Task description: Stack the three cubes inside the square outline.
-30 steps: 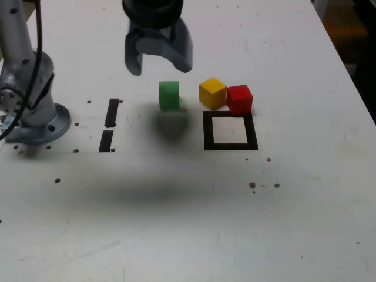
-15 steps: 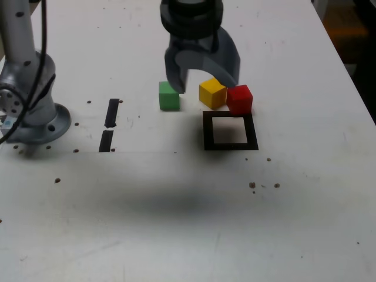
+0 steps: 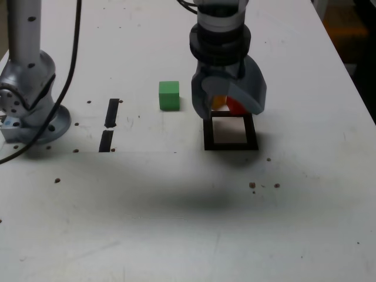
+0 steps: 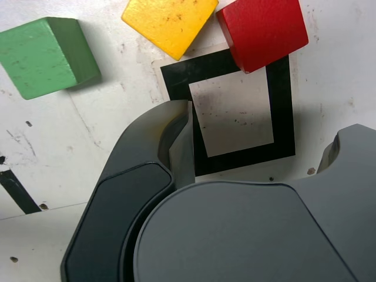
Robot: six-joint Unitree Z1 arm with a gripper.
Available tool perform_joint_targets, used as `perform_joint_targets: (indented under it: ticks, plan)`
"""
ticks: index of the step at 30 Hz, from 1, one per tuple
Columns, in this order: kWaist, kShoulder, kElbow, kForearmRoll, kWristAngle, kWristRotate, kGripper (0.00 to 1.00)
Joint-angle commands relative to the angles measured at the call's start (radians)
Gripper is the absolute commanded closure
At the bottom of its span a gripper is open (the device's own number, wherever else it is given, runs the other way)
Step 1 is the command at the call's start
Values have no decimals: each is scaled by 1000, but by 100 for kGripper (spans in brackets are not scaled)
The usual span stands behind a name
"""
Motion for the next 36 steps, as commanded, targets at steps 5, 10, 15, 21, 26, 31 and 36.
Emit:
perform_joint_targets:
  ticks: [5, 10, 15, 21, 26, 31, 36]
  plan:
    - [2, 47, -9, -17, -7, 2, 12]
    - [15, 75, -11, -40, -10, 2, 11]
    - [62, 103, -19, -73, -13, 3, 11]
    - [119, 123, -38, -76, -16, 20, 11]
    - [142, 138, -51, -77, -16, 31, 11]
    - [160, 154, -57, -79, -15, 40, 11]
    - [176, 166, -53, -81, -15, 48, 11]
